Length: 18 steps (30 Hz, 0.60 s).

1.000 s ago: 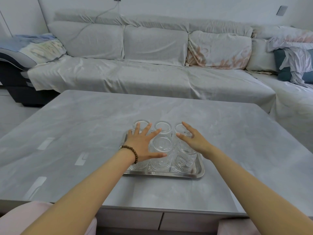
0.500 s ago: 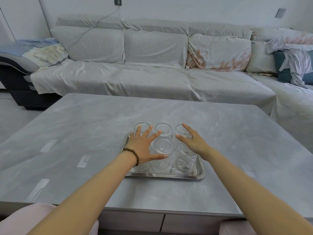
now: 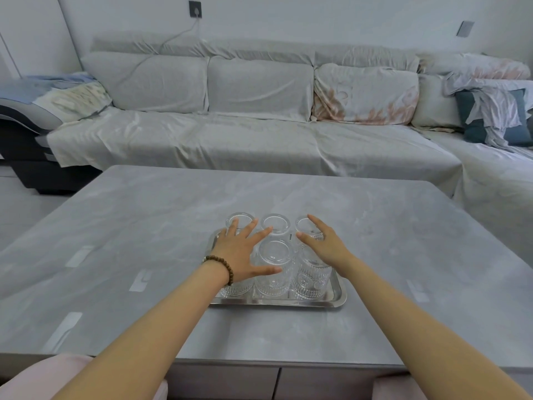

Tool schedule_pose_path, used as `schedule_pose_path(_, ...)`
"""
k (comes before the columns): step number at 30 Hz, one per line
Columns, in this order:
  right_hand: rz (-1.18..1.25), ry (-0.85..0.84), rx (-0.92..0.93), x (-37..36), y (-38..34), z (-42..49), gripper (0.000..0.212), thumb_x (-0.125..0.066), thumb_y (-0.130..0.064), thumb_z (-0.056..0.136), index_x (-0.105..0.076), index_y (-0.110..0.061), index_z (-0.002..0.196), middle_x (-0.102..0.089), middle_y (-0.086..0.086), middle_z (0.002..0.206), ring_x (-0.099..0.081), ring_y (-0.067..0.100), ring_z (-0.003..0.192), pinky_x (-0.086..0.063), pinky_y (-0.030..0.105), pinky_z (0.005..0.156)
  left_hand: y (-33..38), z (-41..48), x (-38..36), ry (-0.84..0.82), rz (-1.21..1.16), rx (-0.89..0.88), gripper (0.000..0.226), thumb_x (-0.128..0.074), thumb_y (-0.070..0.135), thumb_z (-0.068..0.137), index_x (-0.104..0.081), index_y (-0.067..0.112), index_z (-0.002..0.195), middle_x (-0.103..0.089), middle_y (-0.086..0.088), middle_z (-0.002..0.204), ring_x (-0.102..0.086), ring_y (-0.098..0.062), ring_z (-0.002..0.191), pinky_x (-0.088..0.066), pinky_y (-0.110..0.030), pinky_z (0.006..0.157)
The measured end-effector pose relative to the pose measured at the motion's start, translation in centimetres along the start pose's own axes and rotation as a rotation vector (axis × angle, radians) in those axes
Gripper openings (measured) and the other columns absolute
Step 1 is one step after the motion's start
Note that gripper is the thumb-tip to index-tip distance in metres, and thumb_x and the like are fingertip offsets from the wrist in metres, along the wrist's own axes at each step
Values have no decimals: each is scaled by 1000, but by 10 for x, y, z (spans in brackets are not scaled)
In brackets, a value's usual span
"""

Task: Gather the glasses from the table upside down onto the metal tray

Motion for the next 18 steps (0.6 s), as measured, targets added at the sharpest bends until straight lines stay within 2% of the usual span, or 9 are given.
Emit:
schedule_pose_path(14, -5, -61, -30, 2, -2, -1, 70, -59, -46, 87, -29, -29, 147, -22, 2, 158, -25, 23, 144, -27, 42, 115, 1, 1, 3, -13, -19, -7, 111, -20, 98, 44, 3, 51, 141, 5, 7, 159, 9, -33, 144, 4, -54, 115)
schedule_pose_path(18, -44, 9, 68, 27, -55, -12, 71, -57, -48, 87, -27, -27, 148, -20, 0, 159, -21, 17, 145, -23, 37, 115, 4, -1, 21, 31, -18, -31, 105, -14, 95, 51, -1, 45, 143, -1, 7, 159, 4, -28, 145, 0, -52, 116)
Point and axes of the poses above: each hand's wrist, its own z-axis towards the middle knuckle, its own x-axis out of the back of the hand, y = z × x, the point moved 8 cm from there along z, towards the middle knuckle
